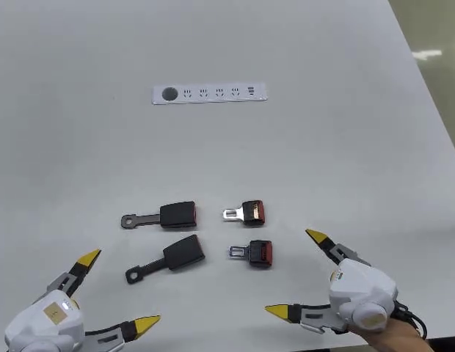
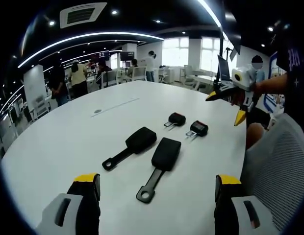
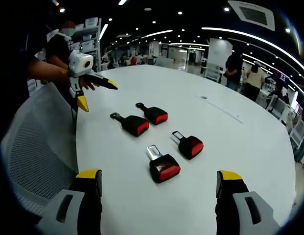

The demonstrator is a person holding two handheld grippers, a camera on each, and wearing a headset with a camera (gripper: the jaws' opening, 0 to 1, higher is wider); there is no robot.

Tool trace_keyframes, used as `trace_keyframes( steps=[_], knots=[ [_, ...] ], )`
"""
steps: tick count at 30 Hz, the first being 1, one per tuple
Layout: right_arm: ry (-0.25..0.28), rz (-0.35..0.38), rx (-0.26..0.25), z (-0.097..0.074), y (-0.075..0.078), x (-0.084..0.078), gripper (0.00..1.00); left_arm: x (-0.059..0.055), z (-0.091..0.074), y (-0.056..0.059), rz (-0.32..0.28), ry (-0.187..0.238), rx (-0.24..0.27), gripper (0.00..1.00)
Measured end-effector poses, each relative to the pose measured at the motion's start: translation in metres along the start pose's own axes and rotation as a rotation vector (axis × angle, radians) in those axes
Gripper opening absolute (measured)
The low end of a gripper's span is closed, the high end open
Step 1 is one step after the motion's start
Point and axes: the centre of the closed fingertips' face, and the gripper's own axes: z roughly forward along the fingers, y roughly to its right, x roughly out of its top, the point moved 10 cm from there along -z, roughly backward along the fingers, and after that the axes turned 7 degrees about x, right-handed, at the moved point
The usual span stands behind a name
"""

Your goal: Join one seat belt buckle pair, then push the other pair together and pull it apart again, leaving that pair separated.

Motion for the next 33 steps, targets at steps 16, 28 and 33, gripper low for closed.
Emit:
trace_keyframes(
  steps=[16,28,33],
  knots=[
    [-0.007,-0.005,0.001,-0.001,0.000,0.000,0.99,-0.004,0.001,-0.002,0.005,0.003,-0.003,1.00],
    [-0.014,-0.009,0.000,-0.002,0.000,0.001,0.99,0.003,-0.001,0.001,0.008,0.002,-0.005,1.00],
    [-0.013,-0.006,0.001,-0.002,0.000,0.002,0.99,0.006,-0.001,0.003,0.009,0.001,-0.008,1.00]
  ],
)
